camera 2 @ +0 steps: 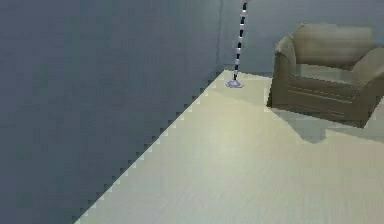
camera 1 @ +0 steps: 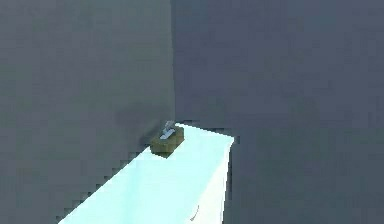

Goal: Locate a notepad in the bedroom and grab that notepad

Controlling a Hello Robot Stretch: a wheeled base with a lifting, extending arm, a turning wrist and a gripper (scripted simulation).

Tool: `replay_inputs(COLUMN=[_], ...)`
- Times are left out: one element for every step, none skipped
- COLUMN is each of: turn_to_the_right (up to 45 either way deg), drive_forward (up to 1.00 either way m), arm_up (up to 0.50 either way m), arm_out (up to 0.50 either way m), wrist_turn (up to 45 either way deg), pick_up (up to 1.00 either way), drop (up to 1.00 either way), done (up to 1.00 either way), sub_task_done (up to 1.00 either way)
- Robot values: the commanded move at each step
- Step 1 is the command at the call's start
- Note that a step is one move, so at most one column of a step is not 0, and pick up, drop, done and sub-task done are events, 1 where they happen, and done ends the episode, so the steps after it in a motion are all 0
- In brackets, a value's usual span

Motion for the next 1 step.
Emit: replay_inputs(turn_to_the_right=[-45.0], drive_forward=[0.0], arm_up=[0.0], arm_out=[0.0], wrist_turn=[0.0], pick_up=[0.0], drop=[0.0], done=[0.0], sub_task_done=[0.0])
